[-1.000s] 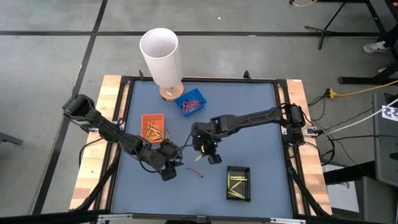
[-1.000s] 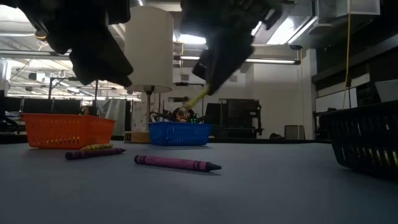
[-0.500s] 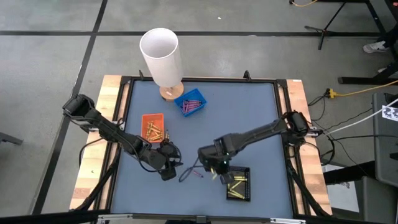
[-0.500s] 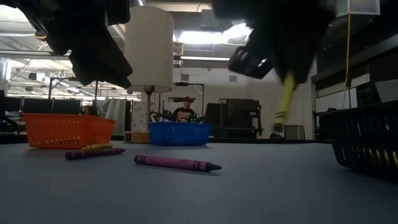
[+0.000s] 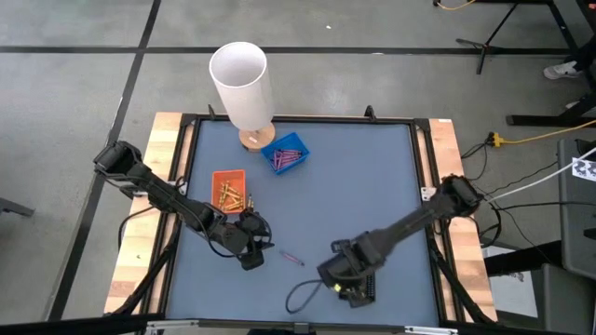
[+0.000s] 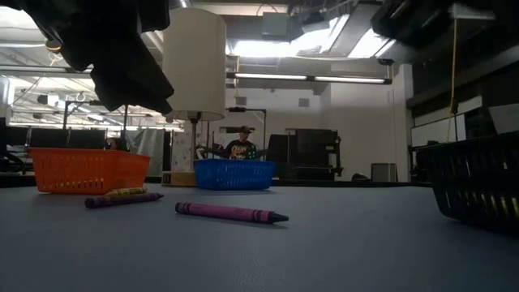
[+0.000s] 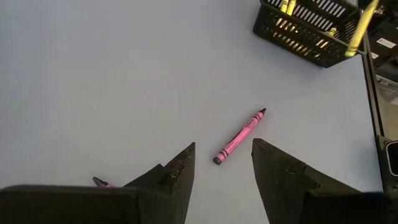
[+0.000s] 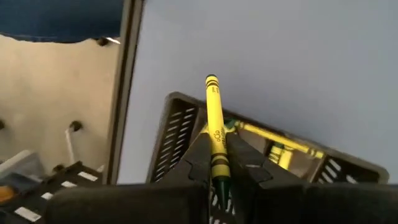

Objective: Sort crayons
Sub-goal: Put the green crayon into the black bin

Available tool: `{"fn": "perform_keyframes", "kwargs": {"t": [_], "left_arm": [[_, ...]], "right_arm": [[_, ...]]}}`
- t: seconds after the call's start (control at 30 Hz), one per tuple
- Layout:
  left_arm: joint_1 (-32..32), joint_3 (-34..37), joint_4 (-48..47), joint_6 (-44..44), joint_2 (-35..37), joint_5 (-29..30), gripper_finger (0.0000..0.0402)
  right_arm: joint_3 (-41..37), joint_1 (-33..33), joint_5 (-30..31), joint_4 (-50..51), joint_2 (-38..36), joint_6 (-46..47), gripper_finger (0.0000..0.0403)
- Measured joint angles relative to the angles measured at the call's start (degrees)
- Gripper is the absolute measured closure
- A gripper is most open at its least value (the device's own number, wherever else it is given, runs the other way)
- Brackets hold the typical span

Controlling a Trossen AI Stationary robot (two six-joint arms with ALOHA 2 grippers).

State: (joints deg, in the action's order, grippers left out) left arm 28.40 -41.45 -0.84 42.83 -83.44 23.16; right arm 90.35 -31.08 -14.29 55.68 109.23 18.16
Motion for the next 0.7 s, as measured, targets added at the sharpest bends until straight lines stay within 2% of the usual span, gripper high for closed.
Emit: {"fn": "perform_keyframes", "kwargs": {"t": [0.17, 0.33, 0.47, 0.7], "left_arm": [[0.0, -0.02, 0.03, 0.02, 0.0, 0.2, 0.0258], [0.04, -0.02, 0.02, 0.04, 0.0, 0.2, 0.0258], [0.04, -0.02, 0.03, 0.08, -0.02, 0.2, 0.0258], [0.04, -0.02, -0.2, 0.09, -0.02, 0.17, 0.0258]], "right_arm": [[0.0, -4.11, 9.18, 1.81, -2.7, 4.35, 0.0375], [0.01, -7.39, 16.52, 9.86, -3.19, 10.01, 0.0375], [-0.1, -8.5, 17.28, 11.29, -2.74, 13.32, 0.0374], [-0.15, -8.69, 16.73, 12.02, -2.3, 13.53, 0.0373]]}}
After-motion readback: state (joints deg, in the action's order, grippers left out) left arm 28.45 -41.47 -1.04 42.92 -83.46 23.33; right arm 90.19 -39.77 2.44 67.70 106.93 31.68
